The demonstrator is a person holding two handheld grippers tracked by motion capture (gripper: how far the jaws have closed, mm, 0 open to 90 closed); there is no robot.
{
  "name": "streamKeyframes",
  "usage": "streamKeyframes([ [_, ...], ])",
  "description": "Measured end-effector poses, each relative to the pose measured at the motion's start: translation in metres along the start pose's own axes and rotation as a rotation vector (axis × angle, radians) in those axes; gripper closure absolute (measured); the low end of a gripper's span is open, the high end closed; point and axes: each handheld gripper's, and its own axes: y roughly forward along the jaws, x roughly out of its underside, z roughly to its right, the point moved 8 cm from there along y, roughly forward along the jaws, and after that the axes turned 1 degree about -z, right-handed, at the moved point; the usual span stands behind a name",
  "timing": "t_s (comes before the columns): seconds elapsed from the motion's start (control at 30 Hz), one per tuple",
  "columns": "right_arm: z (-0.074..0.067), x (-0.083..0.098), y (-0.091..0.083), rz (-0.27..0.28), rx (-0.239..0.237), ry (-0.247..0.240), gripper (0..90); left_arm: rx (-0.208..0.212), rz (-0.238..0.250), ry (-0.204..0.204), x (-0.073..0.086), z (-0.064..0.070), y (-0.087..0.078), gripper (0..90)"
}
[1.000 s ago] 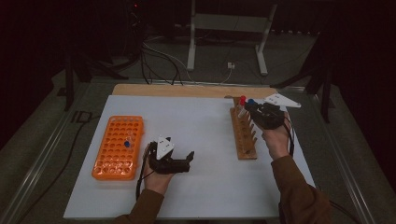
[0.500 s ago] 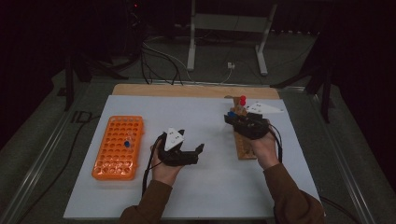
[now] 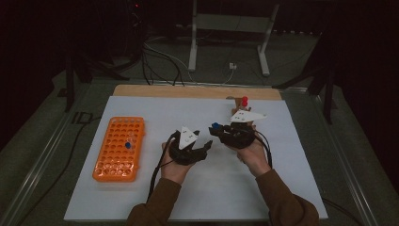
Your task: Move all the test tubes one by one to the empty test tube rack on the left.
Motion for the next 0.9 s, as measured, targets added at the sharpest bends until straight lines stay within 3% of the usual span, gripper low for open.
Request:
streamKeyframes([
  [0.3, -0.01, 0.002, 0.009, -0.015, -0.034, 0.002, 76.8, -0.01, 0.0, 0.028, -0.001, 0.004, 0.004, 66.3],
  [0.73, -0.013, 0.004, 0.011, -0.026, -0.056, -0.006, 76.7, 0.0, 0.004, 0.044, 0.0, 0.004, 0.001, 77.3],
  [0.9, -0.009, 0.003, 0.008, -0.009, -0.052, -0.009, 59.2, -0.004, 0.003, 0.024, 0.001, 0.0, 0.001, 77.5],
])
